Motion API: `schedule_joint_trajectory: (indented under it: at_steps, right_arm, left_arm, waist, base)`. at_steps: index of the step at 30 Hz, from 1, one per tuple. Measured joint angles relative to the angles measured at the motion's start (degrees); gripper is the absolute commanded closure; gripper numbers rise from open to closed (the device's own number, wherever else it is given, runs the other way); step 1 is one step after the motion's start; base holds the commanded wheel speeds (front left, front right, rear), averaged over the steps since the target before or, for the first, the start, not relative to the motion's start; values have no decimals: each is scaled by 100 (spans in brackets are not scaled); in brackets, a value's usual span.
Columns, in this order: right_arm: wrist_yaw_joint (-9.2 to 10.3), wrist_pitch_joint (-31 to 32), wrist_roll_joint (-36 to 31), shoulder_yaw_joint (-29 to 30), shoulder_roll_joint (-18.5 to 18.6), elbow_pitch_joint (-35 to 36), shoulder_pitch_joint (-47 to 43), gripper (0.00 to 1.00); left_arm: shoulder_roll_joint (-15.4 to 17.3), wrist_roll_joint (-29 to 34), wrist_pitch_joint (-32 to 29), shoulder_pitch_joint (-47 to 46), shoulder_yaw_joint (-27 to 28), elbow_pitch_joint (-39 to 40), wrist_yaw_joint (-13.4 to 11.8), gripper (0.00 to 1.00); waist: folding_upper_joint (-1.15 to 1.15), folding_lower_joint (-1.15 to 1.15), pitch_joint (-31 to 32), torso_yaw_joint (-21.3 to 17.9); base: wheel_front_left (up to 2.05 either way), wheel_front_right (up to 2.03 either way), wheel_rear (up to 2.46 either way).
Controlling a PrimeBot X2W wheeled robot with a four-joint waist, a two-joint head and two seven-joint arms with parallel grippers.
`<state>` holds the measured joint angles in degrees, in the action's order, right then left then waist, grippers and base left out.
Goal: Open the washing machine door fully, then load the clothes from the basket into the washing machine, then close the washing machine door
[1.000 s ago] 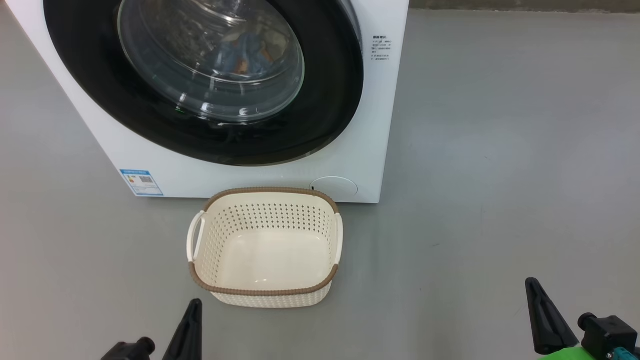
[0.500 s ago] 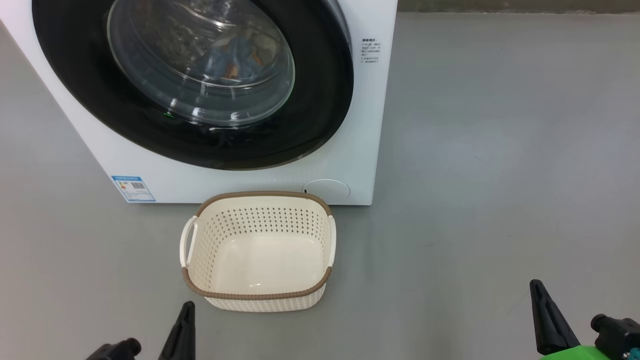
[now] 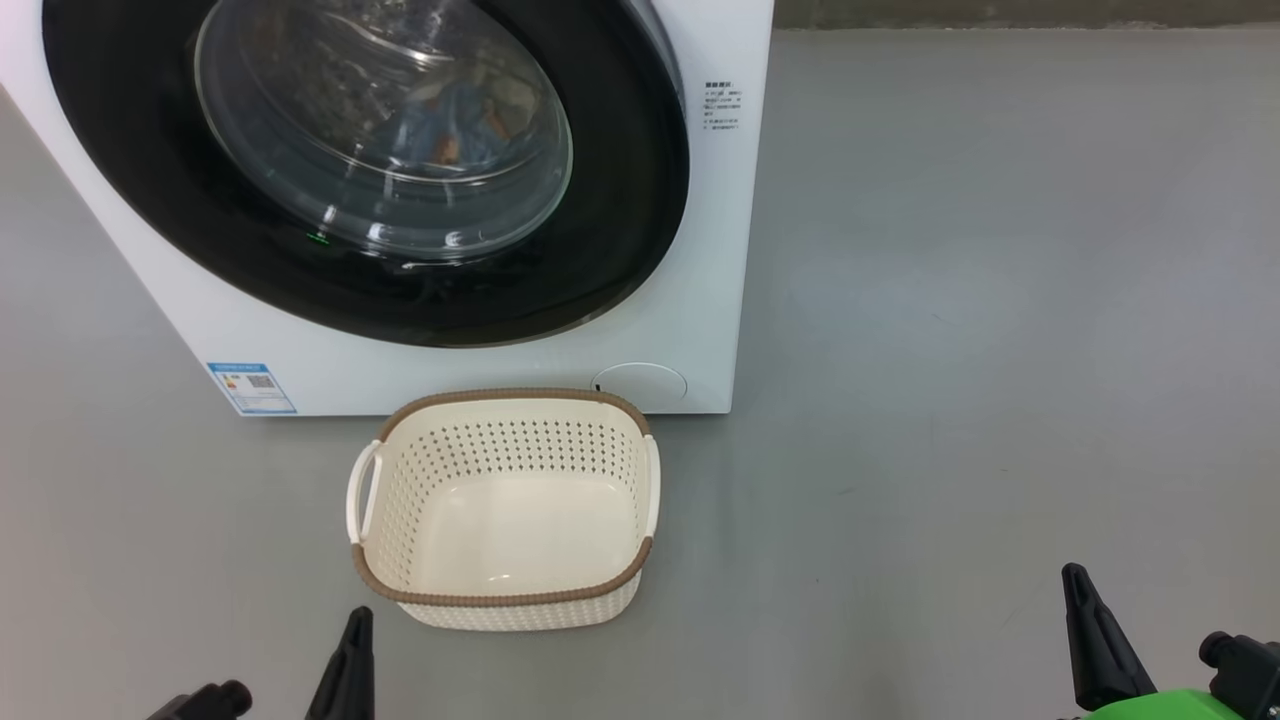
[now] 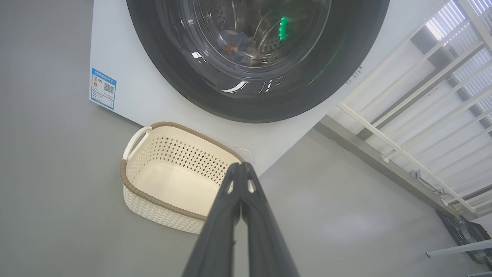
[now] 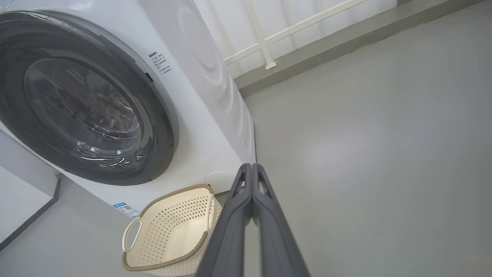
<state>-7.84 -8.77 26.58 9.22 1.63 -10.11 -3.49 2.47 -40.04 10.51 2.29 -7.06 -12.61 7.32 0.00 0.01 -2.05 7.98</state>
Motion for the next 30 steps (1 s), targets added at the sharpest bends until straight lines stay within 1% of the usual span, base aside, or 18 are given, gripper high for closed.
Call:
schedule_joint_trajectory:
  at_steps: [30]
  right_arm:
    - [0, 476, 2111, -43, 9, -176, 226, 100]
  left_arm:
    - [45, -1753, -455, -141, 266, -64, 0, 100]
  waist:
    - [0, 0, 60, -259]
  base:
    - [0, 0, 0]
